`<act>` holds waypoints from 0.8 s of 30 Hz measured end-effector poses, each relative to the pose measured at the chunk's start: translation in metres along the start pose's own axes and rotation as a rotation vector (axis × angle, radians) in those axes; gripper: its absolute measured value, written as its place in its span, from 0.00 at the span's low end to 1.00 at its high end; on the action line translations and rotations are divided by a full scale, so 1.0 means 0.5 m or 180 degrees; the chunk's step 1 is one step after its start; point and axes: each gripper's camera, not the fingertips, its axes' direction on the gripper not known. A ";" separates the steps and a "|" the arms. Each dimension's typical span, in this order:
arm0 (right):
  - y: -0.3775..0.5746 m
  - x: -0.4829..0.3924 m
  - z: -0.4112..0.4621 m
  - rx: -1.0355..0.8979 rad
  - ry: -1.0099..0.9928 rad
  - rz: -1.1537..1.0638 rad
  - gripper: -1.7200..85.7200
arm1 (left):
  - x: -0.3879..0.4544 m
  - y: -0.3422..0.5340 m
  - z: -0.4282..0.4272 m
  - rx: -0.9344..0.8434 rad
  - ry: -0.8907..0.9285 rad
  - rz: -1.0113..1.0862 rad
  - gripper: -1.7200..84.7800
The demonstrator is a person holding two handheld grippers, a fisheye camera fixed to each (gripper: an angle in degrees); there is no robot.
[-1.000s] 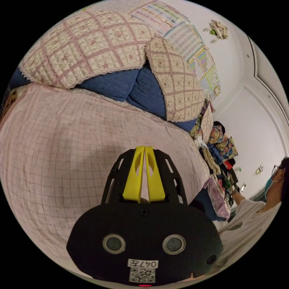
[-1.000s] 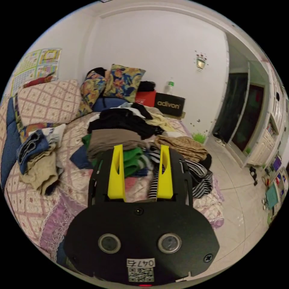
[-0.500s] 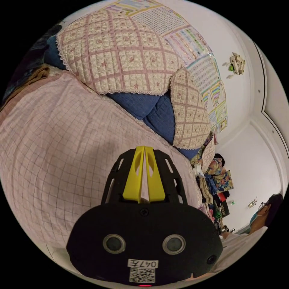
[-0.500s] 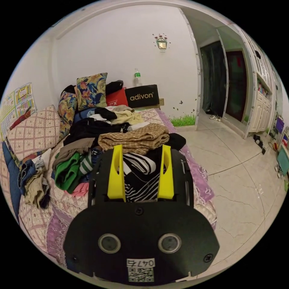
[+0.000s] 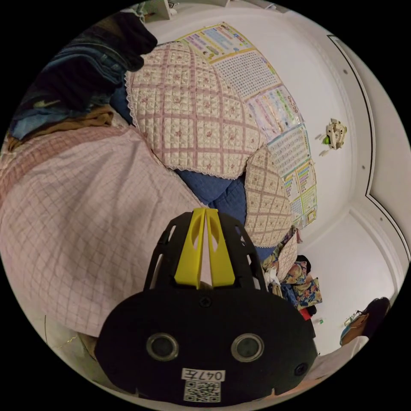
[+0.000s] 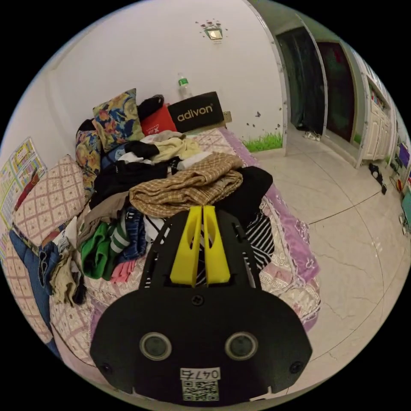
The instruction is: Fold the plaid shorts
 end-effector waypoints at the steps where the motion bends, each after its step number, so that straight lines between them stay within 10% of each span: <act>1: 0.015 -0.009 -0.016 0.0078 0.0004 -0.0039 0.01 | 0.006 -0.011 -0.023 0.0054 -0.0033 -0.0004 0.01; 13: 0.512 -0.413 -0.637 0.1428 -0.2889 -0.1900 0.01 | 0.220 -0.059 0.004 -0.0308 0.0301 0.0508 0.01; 18: 0.777 -0.739 -0.885 0.0888 -0.5254 -0.2544 0.01 | 0.381 -0.028 0.088 -0.0584 0.1085 0.0644 0.01; 24: 1.231 -1.120 -1.106 0.0273 -0.6602 -0.2964 0.02 | 0.622 0.044 0.095 -0.1186 0.1315 0.1286 0.02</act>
